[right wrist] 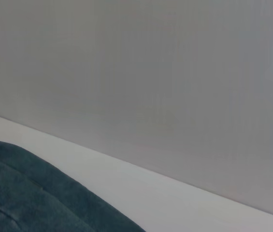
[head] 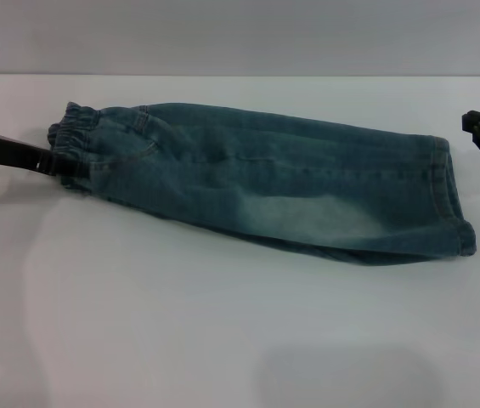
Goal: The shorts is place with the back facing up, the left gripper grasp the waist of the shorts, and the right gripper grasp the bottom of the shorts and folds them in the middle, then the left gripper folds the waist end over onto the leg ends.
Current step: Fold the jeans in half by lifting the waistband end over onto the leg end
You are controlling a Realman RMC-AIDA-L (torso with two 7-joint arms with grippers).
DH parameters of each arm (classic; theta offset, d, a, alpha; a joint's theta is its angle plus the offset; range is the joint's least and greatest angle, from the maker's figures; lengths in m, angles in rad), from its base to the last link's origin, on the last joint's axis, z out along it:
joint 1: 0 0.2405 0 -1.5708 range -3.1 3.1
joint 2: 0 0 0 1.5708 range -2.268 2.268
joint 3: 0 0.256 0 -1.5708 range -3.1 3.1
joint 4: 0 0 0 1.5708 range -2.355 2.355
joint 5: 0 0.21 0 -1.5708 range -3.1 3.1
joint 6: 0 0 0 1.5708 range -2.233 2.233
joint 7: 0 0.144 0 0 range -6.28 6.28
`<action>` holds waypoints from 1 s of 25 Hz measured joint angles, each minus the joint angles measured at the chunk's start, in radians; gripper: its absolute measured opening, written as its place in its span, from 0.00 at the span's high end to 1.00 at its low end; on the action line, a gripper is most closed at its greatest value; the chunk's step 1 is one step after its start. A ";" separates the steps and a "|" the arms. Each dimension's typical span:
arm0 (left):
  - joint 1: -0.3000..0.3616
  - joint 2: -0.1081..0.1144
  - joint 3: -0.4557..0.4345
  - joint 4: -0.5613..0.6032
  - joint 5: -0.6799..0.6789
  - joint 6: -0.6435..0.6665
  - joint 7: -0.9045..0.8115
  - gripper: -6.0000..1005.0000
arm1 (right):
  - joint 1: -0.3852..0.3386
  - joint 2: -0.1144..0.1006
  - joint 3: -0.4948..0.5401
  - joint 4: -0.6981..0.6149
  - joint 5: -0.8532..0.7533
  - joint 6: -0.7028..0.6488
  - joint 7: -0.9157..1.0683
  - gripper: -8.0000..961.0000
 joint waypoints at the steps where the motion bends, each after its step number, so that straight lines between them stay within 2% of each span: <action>1: -0.001 0.000 0.000 -0.005 0.000 -0.008 0.000 0.35 | 0.001 0.000 0.000 0.000 0.000 0.000 0.000 0.99; 10: -0.018 0.000 0.002 -0.058 0.000 -0.079 -0.003 0.36 | 0.003 0.000 -0.010 0.000 0.000 -0.001 0.000 0.99; 25: -0.043 0.000 0.005 -0.106 0.000 -0.084 0.002 0.38 | 0.004 0.002 -0.012 0.000 0.001 0.000 0.000 0.99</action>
